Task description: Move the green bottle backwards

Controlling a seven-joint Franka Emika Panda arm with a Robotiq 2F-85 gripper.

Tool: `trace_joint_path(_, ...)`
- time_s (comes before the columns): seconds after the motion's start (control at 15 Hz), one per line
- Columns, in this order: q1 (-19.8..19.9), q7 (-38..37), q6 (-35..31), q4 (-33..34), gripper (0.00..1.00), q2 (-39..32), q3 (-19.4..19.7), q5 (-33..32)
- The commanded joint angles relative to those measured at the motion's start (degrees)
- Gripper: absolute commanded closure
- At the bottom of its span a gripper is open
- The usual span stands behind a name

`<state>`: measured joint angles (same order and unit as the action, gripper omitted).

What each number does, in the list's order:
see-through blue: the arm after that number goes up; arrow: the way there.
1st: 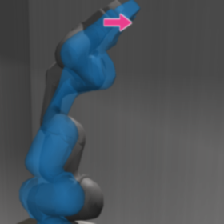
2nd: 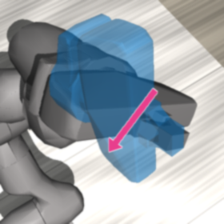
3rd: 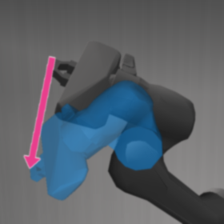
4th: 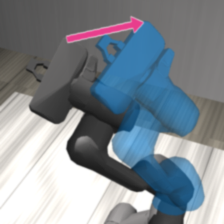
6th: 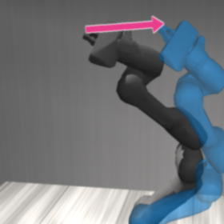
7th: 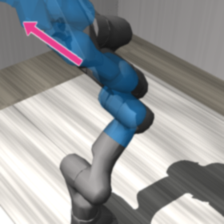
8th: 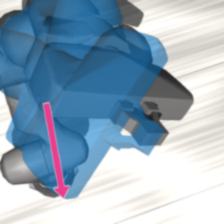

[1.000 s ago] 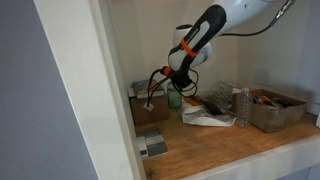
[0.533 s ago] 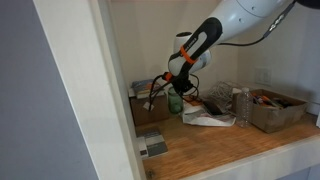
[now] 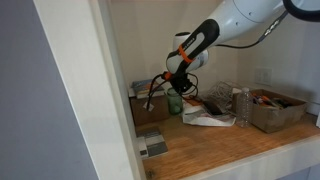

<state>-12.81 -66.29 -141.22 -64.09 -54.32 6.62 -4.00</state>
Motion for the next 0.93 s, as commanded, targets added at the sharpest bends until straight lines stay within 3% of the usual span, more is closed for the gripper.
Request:
trace_joint_path(0.0,0.91,1.94,0.50,4.85,0.53,-2.40,-1.42,1.84)
trace_joint_path(0.47,0.95,1.15,-1.97,7.02,0.04,-3.57,-1.87,3.24)
trace_joint_path(0.67,0.54,1.53,-0.24,5.86,0.00,-1.39,-1.84,3.67)
trace_joint_path(0.87,0.12,8.11,8.49,0.80,0.00,5.74,-2.72,2.20)
